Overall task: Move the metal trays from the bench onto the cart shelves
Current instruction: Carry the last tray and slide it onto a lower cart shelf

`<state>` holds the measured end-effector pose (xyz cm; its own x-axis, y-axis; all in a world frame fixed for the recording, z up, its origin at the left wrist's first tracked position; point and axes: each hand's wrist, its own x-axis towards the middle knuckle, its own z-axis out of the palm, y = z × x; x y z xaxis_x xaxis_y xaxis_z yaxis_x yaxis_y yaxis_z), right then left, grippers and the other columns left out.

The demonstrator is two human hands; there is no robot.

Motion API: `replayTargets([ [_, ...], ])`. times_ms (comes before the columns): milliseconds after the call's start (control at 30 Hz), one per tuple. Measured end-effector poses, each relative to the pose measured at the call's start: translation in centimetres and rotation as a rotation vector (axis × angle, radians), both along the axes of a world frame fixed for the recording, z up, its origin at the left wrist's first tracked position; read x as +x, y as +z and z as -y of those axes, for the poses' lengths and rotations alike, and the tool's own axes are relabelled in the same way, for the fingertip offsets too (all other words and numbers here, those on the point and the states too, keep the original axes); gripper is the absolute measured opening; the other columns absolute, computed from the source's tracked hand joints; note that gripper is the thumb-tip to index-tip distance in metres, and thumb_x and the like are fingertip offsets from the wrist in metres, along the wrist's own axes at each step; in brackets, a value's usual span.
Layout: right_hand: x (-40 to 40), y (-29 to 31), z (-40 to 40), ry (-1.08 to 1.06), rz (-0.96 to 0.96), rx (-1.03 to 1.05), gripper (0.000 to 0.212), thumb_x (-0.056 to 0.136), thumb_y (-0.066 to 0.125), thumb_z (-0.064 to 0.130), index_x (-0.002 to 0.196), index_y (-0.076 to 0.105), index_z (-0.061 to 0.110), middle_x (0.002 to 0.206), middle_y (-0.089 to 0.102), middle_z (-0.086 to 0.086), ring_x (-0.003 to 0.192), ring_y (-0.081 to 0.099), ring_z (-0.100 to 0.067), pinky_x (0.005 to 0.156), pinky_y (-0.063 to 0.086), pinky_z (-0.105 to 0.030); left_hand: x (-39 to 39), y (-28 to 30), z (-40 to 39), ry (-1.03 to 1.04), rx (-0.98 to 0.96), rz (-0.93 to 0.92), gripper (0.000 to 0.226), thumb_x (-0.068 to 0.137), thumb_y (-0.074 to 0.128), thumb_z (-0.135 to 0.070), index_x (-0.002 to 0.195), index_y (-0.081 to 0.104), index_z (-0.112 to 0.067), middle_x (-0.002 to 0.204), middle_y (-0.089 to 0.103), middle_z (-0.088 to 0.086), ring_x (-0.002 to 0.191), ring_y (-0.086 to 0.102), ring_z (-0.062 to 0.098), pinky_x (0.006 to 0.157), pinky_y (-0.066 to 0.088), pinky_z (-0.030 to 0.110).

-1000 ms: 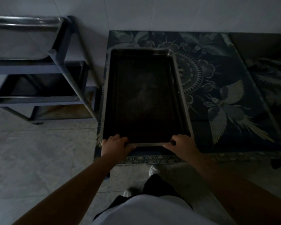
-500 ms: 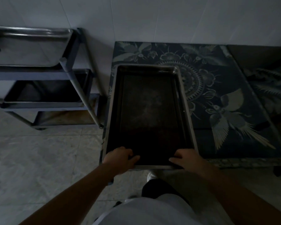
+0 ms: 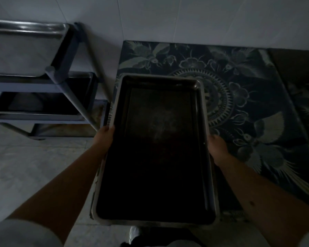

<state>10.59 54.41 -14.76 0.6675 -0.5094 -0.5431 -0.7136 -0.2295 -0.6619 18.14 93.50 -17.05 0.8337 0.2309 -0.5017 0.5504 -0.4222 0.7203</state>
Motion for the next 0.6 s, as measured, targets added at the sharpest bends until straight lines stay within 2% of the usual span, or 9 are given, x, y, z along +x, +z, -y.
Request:
replayTargets([
  [67,0.0,-0.2,0.6,-0.048,0.02,0.083,0.041,0.098,0.043,0.036,0.098,0.063,-0.001,0.098,0.062,-0.021,0.083,0.059,-0.029,0.077,0.047,-0.037,0.2,0.0,-0.2,0.091,-0.088,-0.067,0.049,0.099,0.046,-0.045,0.124,0.062,-0.006,0.119,0.064,0.023,0.107,0.063,0.038,0.097,0.051,0.049],
  [133,-0.2,-0.1,1.3,-0.056,0.029,0.123,0.043,0.097,0.049,0.033,0.103,0.062,-0.007,0.1,0.064,-0.028,0.086,0.062,-0.032,0.079,0.05,-0.038,-0.2,0.4,-0.2,0.072,-0.115,-0.109,0.046,0.099,0.05,-0.041,0.122,0.064,-0.003,0.12,0.065,0.026,0.109,0.063,0.042,0.098,0.051,0.054],
  [200,-0.4,0.6,1.5,-0.053,0.056,0.129,0.04,0.095,0.053,0.029,0.097,0.064,-0.008,0.101,0.065,-0.03,0.081,0.062,-0.03,0.074,0.049,-0.035,-1.0,1.5,-0.1,0.081,-0.117,-0.1,0.045,0.098,0.053,-0.041,0.119,0.066,-0.005,0.111,0.069,0.024,0.102,0.067,0.039,0.087,0.056,0.048],
  [267,-0.3,1.7,1.2,-0.063,0.106,0.119,0.035,0.092,0.056,0.031,0.082,0.068,0.0,0.087,0.068,-0.022,0.075,0.063,-0.028,0.068,0.049,-0.031,-2.2,3.0,-0.5,0.099,-0.119,-0.068,0.042,0.097,0.054,-0.042,0.114,0.069,-0.006,0.097,0.071,0.017,0.087,0.069,0.03,0.069,0.057,0.037],
  [333,0.0,2.9,0.2,-0.038,0.142,0.113,0.033,0.089,0.058,0.034,0.067,0.069,0.013,0.071,0.068,-0.007,0.066,0.064,-0.021,0.058,0.048,-0.025,-4.1,4.4,-1.6,0.091,-0.105,-0.047,0.034,0.099,0.053,-0.038,0.106,0.07,-0.009,0.09,0.071,0.013,0.082,0.069,0.028,0.067,0.057,0.035],
  [400,0.2,4.2,-1.3,0.015,0.162,0.146,0.031,0.088,0.059,0.035,0.063,0.072,0.021,0.066,0.069,0.002,0.061,0.066,-0.013,0.054,0.048,-0.022,-6.7,5.6,-3.2,0.1,-0.096,-0.011,0.024,0.102,0.05,-0.031,0.098,0.068,-0.016,0.086,0.069,0.007,0.077,0.069,0.023,0.062,0.057,0.032],
  [467,0.9,5.2,-3.2,0.09,0.224,0.148,0.027,0.089,0.059,0.034,0.067,0.074,0.027,0.069,0.071,0.013,0.065,0.065,-0.002,0.057,0.049,-0.016,-9.4,6.4,-4.8,0.19,-0.137,0.031,0.021,0.102,0.049,-0.026,0.095,0.068,-0.02,0.089,0.068,0.004,0.076,0.066,0.019,0.062,0.055,0.029],
  [533,1.9,5.8,-6.3,0.214,0.259,0.103,0.029,0.092,0.058,0.03,0.07,0.069,0.014,0.076,0.07,0.004,0.074,0.063,-0.009,0.07,0.05,-0.023,-12.7,7.6,-7.1,0.348,-0.165,0.036,0.022,0.1,0.052,-0.026,0.104,0.071,-0.015,0.095,0.07,0.012,0.079,0.067,0.025,0.069,0.055,0.036],
  [600,2.9,6.0,-10.4,0.344,0.242,0.127,0.03,0.092,0.057,0.027,0.073,0.066,0.005,0.074,0.065,-0.007,0.075,0.058,-0.017,0.07,0.043,-0.032,-16.7,8.4,-10.0,0.506,-0.177,0.027,0.027,0.099,0.056,-0.029,0.112,0.07,-0.01,0.096,0.072,0.017,0.084,0.069,0.032,0.076,0.057,0.041],
])
